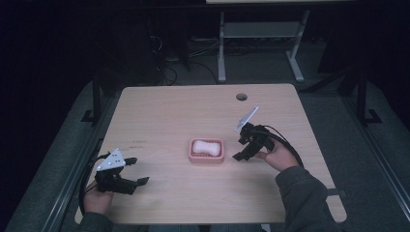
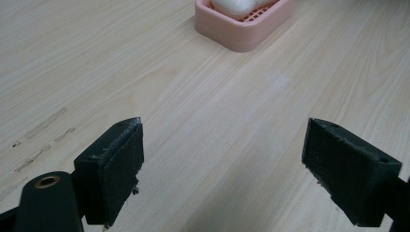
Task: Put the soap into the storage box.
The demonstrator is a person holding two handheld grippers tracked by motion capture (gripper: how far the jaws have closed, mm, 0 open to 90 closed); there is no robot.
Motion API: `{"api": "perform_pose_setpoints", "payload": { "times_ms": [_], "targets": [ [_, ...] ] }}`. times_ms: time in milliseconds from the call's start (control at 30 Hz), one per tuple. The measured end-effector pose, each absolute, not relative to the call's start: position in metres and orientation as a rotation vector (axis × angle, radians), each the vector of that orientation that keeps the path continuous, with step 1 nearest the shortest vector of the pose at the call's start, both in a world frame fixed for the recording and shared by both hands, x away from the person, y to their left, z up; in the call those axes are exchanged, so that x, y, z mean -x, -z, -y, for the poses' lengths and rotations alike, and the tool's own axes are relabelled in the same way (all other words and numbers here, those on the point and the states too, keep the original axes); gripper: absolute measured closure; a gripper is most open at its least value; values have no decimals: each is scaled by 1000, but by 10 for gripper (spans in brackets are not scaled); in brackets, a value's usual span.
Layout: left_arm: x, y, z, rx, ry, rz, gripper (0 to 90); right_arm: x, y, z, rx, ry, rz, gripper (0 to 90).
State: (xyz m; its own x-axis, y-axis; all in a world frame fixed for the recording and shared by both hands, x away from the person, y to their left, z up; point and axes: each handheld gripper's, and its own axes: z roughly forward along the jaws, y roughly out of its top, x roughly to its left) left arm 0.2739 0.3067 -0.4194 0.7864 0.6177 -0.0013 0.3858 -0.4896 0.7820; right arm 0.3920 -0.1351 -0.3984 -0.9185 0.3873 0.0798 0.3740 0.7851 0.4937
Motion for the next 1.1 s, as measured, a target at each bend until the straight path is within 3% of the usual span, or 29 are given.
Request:
{"api": "perform_pose_setpoints", "payload": {
  "times_ms": [1100],
  "targets": [
    [-274,420,-306,-2146,-358,-737,148,-367,412,175,-731,-857,-2884,244]
  ]
}}
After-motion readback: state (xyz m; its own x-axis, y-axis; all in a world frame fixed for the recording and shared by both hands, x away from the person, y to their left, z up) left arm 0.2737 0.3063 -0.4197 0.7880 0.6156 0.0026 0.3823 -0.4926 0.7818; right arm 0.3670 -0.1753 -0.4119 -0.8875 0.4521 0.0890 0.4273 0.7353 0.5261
